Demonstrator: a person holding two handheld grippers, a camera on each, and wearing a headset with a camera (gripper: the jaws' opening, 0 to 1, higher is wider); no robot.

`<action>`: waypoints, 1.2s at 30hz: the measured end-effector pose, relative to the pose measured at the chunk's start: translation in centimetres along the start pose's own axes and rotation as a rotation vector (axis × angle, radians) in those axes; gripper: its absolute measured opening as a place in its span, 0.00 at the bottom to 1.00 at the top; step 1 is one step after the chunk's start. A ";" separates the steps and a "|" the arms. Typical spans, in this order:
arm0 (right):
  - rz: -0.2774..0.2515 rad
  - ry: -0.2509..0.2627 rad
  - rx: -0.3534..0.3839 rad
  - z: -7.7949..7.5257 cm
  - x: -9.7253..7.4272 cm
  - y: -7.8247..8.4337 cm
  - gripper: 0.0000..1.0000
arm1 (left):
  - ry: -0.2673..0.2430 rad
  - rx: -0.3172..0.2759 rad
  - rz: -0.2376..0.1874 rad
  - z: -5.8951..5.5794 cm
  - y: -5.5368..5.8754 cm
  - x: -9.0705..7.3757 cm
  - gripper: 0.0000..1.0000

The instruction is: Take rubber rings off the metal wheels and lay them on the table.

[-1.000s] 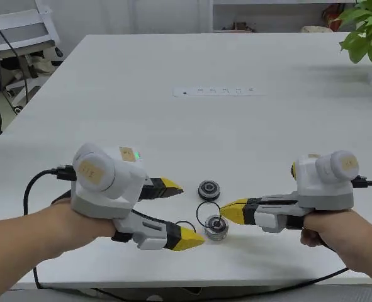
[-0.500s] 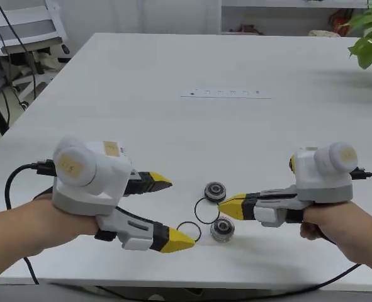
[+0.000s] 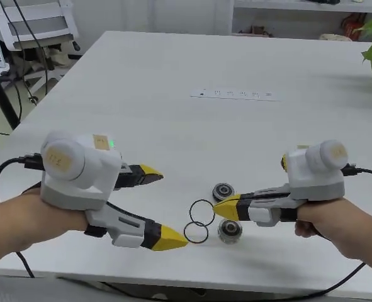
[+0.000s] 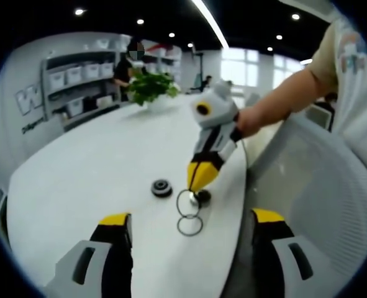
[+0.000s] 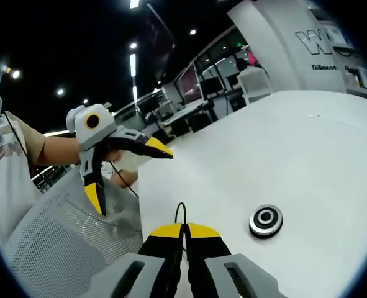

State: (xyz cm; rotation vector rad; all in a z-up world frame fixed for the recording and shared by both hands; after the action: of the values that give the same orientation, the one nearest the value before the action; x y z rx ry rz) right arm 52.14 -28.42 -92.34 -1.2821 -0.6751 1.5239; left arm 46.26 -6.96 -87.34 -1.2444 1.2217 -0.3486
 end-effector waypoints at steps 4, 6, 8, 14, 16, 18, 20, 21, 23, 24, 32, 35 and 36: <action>0.026 -0.010 0.003 -0.2 0.5 0.3 0.00 | -0.007 -0.003 0.003 -0.1 0.2 -0.3 0.82; 0.040 -0.013 0.005 -0.2 0.7 0.5 0.00 | -0.011 -0.002 0.007 -0.1 0.3 -0.4 0.82; 0.055 -0.022 0.007 -0.1 1.0 0.6 0.00 | -0.015 -0.006 0.006 -0.1 0.4 -0.5 0.82; 0.102 -0.032 -0.015 -0.2 1.7 0.8 0.00 | -0.019 -0.017 0.006 -0.1 0.7 -0.6 0.82; 0.122 -0.027 -0.019 -0.3 1.9 0.9 0.00 | -0.017 -0.017 0.009 -0.2 0.7 -0.6 0.82; 0.128 -0.032 -0.013 -0.3 2.1 1.0 0.00 | -0.018 -0.020 0.007 -0.2 0.8 -0.6 0.82; 0.138 -0.033 -0.013 -0.3 2.2 1.1 0.00 | -0.019 -0.022 0.007 -0.1 0.8 -0.6 0.82; 0.139 -0.034 -0.013 -0.3 2.2 1.1 0.00 | -0.021 -0.023 0.007 -0.1 0.8 -0.6 0.82; 0.147 -0.032 -0.017 -0.2 2.4 1.1 0.00 | -0.023 -0.022 0.010 0.0 0.9 -0.6 0.82; 0.153 -0.029 -0.019 -0.3 2.5 1.1 0.00 | -0.024 -0.023 0.011 0.0 1.0 -0.6 0.82; 0.187 -0.009 -0.039 -0.5 2.6 1.4 0.00 | -0.028 -0.027 0.008 0.2 1.0 -0.7 0.83; 0.201 0.011 -0.065 -0.6 2.6 1.4 0.00 | -0.028 -0.028 0.008 0.1 1.0 -0.6 0.83; 0.204 0.014 -0.069 -0.6 2.6 1.4 0.00 | -0.028 -0.028 0.010 0.1 1.0 -0.6 0.83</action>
State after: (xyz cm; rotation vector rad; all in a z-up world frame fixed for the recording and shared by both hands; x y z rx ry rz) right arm 52.39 -26.64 -94.70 -1.4489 -0.6066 1.6665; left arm 45.72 -6.03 -87.90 -1.2630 1.2116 -0.3069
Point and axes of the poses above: the centre of the closed fingertips' face, and the gripper's own axes: x roughly forward along the fingers, z roughly to its left, y roughly out of its underside, the point moved 10 cm from there along -x, roughly backward along the fingers, and after that the axes turned 10 degrees about -x, right-handed, at the moved point
